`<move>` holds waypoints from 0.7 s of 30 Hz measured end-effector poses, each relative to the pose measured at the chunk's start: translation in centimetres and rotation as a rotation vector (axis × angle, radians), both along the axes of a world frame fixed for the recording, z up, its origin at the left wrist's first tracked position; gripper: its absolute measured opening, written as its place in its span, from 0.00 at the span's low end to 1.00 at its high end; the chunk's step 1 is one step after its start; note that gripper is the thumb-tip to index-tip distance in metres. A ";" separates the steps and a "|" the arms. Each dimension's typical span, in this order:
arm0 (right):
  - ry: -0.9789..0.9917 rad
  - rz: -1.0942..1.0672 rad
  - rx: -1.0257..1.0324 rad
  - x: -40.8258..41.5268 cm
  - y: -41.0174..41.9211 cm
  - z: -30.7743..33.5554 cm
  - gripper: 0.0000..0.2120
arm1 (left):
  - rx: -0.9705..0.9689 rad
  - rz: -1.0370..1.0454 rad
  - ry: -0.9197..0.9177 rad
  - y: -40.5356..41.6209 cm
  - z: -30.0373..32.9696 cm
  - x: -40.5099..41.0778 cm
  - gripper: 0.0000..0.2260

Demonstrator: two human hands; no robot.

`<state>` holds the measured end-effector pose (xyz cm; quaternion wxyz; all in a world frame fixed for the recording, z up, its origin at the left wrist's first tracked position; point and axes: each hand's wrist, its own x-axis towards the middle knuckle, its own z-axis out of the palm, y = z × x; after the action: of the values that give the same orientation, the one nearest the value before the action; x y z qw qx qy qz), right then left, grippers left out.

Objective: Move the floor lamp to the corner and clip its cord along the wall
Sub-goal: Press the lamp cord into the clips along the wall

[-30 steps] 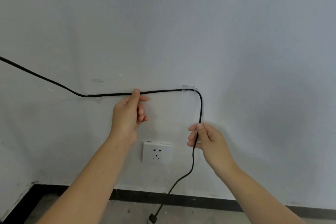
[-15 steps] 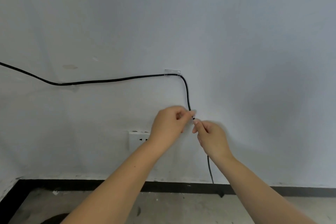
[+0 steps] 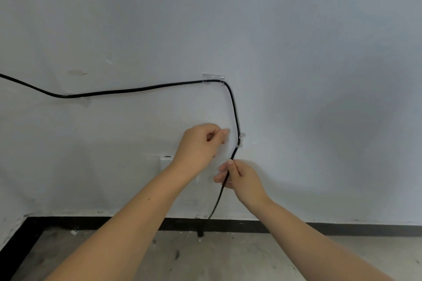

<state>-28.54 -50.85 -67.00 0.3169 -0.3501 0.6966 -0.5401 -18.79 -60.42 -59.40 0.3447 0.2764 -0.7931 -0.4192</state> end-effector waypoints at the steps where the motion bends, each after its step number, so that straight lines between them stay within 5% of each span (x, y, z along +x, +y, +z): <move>1: -0.038 0.025 0.014 0.2 -0.1 0.0 0.17 | -0.008 0.030 -0.007 -0.2 -0.9 1.0 0.14; 4: -0.036 0.205 0.168 0.9 -0.1 -0.3 0.19 | 0.055 -0.026 -0.205 -0.4 -5.0 3.9 0.10; 9: -0.161 0.481 0.345 2.7 -0.1 -2.2 0.14 | 0.517 -0.503 -0.572 1.9 -14.2 7.7 0.12; 13: -0.151 0.424 0.462 2.0 -0.4 -3.8 0.11 | 0.607 -0.471 -0.780 1.9 -19.1 10.4 0.13; 18: -0.232 0.178 0.545 0.1 -1.0 -6.0 0.08 | 0.582 -0.302 -0.662 -1.9 -19.9 11.2 0.15; 21: -0.254 0.116 0.528 0.3 -2.1 -7.0 0.06 | 0.734 -0.156 -0.500 -3.9 -19.6 9.5 0.13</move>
<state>-28.20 -52.91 -73.96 0.5119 -0.2247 0.7465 -0.3608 -9.26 -64.27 -79.04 -0.0111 0.4128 -0.6692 -0.6178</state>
